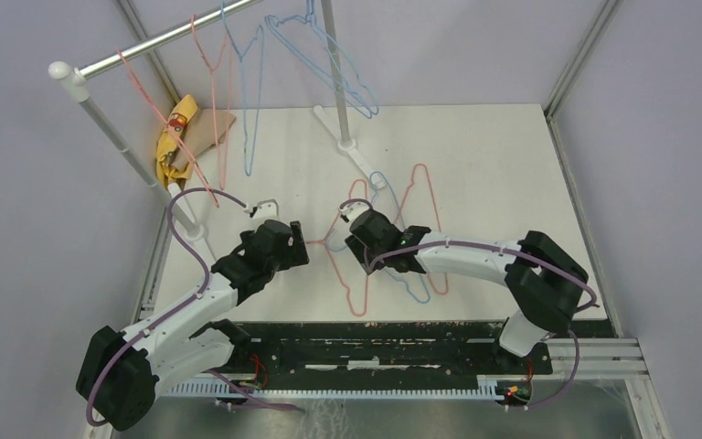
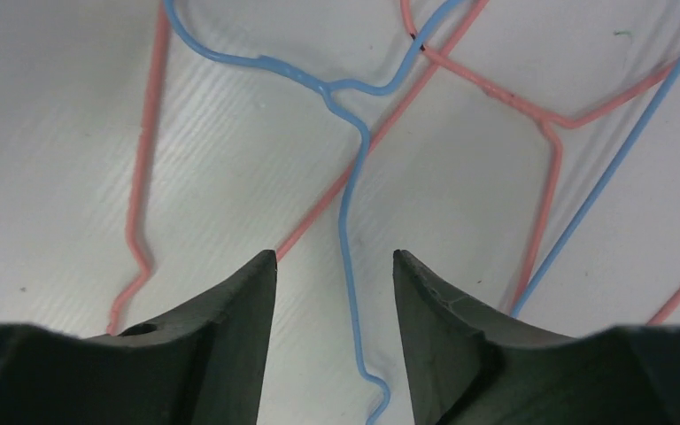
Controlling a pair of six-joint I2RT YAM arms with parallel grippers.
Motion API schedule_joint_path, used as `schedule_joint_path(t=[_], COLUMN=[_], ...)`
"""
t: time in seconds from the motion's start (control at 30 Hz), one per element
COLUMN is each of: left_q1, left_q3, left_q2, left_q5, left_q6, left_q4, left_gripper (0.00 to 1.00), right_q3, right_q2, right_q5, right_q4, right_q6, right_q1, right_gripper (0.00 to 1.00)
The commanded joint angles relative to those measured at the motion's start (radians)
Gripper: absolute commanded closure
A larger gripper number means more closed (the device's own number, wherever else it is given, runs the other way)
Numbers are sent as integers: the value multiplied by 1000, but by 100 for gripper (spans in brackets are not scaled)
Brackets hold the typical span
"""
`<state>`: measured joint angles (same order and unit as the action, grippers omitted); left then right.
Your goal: Organize the hangers
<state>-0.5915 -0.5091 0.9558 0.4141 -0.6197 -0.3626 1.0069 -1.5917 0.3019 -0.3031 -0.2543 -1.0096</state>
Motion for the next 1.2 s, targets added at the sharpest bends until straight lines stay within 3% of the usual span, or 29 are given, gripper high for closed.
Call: schedule_joint_path(t=[0.0,0.23,0.57,1.17], left_q1=[-6,-5,-5,-5], left_q3=[-2,15,33,46], left_q2=[-16,-19,18,34], left_q5=[8,16,3,3], left_q6=[-8,-3,-8,-14], left_q4=[44,51,95,105], left_gripper=[3,2,3,3], right_q3=[18,-19,-187,-259], right_q2=[-63,-47,131,91], right_q5=[-103,-128,-141,-118], right_q4=[47,11,-72,-61], right_q6=[-59,-60,-93,-111], right_q1=[87,107,106,106], right_gripper=[44,46,46,49])
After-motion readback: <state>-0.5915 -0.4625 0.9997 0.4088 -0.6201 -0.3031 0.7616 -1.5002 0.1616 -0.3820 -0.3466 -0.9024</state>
